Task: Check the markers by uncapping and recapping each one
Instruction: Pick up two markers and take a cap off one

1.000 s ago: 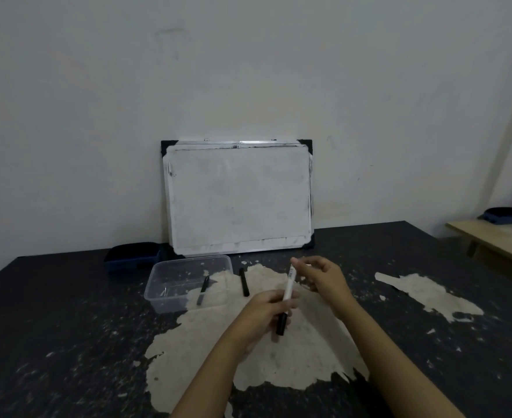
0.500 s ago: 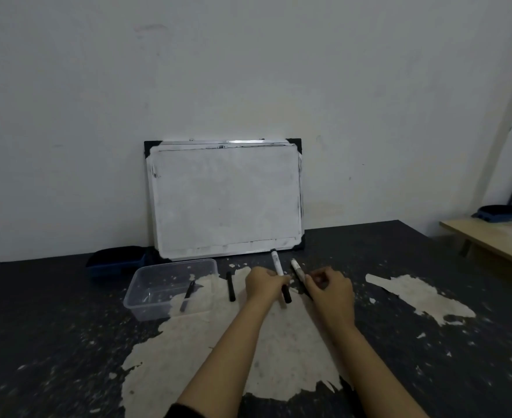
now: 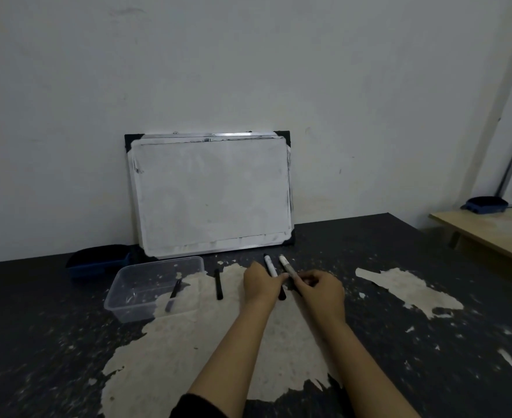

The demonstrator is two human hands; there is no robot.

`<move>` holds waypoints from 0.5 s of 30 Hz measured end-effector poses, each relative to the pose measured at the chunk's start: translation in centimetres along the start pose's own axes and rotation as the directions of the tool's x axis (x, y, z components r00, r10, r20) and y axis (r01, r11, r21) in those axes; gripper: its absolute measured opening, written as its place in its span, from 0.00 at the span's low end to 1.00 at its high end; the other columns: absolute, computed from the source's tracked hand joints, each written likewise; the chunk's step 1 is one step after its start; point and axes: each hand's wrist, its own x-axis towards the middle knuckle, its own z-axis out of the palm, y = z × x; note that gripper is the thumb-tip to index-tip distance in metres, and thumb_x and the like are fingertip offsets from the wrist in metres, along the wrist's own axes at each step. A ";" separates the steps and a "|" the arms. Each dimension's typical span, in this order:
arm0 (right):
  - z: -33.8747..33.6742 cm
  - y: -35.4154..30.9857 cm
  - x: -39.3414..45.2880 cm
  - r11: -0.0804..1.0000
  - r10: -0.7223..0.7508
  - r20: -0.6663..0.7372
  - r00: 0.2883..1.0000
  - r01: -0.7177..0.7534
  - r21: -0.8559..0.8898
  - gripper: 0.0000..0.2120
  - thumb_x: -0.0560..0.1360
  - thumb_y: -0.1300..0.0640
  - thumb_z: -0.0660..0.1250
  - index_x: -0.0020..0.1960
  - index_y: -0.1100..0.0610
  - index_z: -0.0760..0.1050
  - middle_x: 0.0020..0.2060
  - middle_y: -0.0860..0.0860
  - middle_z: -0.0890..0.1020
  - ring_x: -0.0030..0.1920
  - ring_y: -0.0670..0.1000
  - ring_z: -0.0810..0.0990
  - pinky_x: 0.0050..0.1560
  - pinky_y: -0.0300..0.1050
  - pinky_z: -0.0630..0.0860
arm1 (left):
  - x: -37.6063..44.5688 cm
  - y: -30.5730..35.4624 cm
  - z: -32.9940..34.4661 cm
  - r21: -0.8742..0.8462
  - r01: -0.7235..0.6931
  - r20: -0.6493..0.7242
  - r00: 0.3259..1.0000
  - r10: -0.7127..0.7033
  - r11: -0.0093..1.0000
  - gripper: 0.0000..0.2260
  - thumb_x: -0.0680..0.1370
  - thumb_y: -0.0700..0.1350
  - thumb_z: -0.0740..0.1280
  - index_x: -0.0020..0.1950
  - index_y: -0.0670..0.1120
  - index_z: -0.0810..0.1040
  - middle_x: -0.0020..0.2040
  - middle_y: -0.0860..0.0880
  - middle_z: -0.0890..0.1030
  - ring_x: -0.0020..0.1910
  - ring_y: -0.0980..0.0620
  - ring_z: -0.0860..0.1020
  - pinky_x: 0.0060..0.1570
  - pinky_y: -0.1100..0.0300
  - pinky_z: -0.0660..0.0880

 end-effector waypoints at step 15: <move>-0.9 -2.7 -0.7 0.888 0.074 0.154 0.985 -0.135 0.440 0.07 0.74 0.53 0.75 0.49 0.55 0.87 0.39 0.50 0.87 0.40 0.49 0.84 0.32 0.31 0.77 | -1.1 -2.6 -4.1 -0.440 -0.049 0.016 0.998 0.062 0.897 0.10 0.80 0.48 0.63 0.50 0.43 0.79 0.44 0.47 0.82 0.32 0.53 0.76 0.28 0.63 0.71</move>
